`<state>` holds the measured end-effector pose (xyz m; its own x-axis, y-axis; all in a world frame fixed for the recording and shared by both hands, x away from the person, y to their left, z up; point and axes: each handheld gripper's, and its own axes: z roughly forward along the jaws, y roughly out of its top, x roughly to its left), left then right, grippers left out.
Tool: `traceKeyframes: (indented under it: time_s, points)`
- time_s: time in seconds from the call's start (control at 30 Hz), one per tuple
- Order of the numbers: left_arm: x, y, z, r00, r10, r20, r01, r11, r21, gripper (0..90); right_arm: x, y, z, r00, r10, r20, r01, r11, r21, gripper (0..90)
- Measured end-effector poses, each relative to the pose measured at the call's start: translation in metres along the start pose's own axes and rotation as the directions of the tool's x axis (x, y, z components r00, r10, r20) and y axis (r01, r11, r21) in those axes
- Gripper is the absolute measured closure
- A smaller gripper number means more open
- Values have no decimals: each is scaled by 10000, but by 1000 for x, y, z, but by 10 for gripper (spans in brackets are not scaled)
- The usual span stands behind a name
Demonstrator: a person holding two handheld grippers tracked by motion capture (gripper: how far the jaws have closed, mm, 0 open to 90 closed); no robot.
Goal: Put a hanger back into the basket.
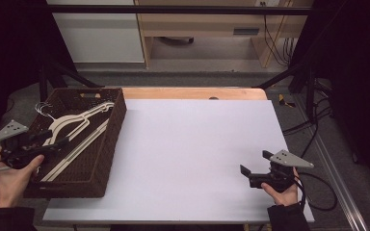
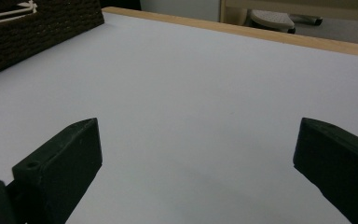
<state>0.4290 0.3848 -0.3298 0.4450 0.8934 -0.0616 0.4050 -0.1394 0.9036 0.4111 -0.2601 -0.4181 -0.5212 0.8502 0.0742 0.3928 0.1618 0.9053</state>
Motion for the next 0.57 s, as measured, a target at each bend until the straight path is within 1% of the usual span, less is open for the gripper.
traceKeyframes:
  time_s: [0.1,0.17,0.23,0.3,0.33,0.4,0.43,0.47,0.53,0.57]
  points:
    - [-24,3,3,9989,227,418,-200,9979,-624,189,0,0,-1,10000,77,-17,-77,9999,-135,15]
    - [-38,3,6,9969,283,733,-204,9941,-1063,149,-1,1,-3,10000,74,-36,-75,9997,-211,15]
    - [-51,3,10,9946,314,990,-187,9918,-1264,116,-2,1,-5,9999,101,-55,-103,9995,-311,15]
    - [-62,1,16,9929,359,1135,-203,9905,-1359,101,-2,1,-6,9998,158,-88,-161,9991,-402,15]
    - [-66,-1,19,9917,364,1236,-192,9903,-1377,96,-1,2,-6,9995,295,-83,-299,9986,-430,15]
    - [-74,-3,25,9891,365,1427,-161,9898,-1414,93,-3,1,-8,9996,228,-138,-234,9986,-471,15]
    - [-74,-3,25,9891,365,1427,-161,9898,-1414,92,-3,1,-8,9996,228,-138,-234,9986,-471,15]
    - [-81,-5,30,9870,479,1536,-269,9903,-1363,91,-3,1,-8,9995,285,-130,-292,9981,-550,15]
    - [-86,-8,34,9848,481,1670,-261,9910,-1315,93,-4,1,-10,9995,313,-100,-318,9978,-587,14]
    - [-86,-8,34,9848,481,1670,-261,9910,-1315,93,-5,1,-10,9994,311,-134,-319,9975,-631,14]
